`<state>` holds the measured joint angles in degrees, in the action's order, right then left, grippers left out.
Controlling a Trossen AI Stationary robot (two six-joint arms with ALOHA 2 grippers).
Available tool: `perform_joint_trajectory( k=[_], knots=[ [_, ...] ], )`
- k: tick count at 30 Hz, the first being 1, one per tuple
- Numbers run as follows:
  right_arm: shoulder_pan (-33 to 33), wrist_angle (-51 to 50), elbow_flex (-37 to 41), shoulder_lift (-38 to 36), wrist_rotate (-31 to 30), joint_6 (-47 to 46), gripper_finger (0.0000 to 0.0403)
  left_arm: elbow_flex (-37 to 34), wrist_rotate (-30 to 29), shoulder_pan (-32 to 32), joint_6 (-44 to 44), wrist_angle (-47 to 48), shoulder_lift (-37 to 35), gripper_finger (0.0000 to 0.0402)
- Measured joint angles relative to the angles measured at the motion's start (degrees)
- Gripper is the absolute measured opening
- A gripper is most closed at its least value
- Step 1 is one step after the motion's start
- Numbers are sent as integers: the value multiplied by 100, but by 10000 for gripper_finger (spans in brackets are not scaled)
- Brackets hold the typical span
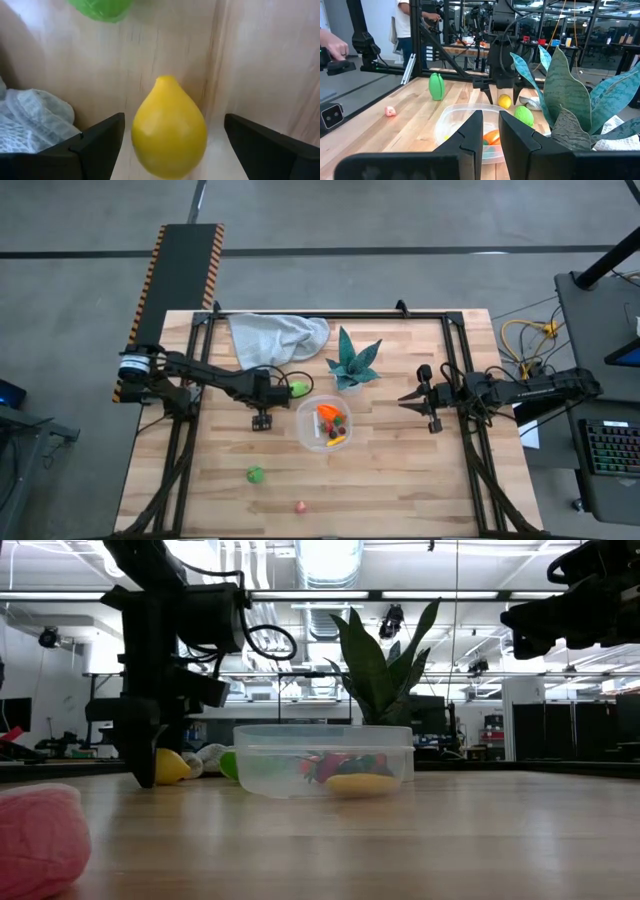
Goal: Pick and placing Produce into tupperware
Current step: Put the yellow lemon into the transparent bin
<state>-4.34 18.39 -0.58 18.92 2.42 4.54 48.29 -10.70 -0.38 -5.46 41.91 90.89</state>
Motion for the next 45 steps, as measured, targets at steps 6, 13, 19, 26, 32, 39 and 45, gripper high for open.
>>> perform_joint_trajectory(
  k=[6, 13, 19, 26, 32, 39, 45],
  knots=[
    [0, 2, 0, -2, 0, 2, 54, 13, -5, -4, 74, -81, 212, 331],
    [1, 2, 0, -2, 0, 2, 54, 13, 11, -7, 38, -79, 204, 298],
    [0, 2, 0, -2, 0, 0, 54, 13, 88, -11, 0, -97, 210, 215],
    [0, -2, 0, -2, 0, 0, 54, 13, 40, -11, 146, -95, 212, 182],
    [1, -15, 0, -2, 0, 2, 54, 60, 29, -11, 172, -24, 200, 182],
    [0, -15, 0, -2, -2, 2, 54, 467, -285, 1, 170, 467, 51, 182],
    [2, -23, 0, -1, -2, 2, 54, 934, -133, -71, 313, 698, -133, 182]
  ],
)
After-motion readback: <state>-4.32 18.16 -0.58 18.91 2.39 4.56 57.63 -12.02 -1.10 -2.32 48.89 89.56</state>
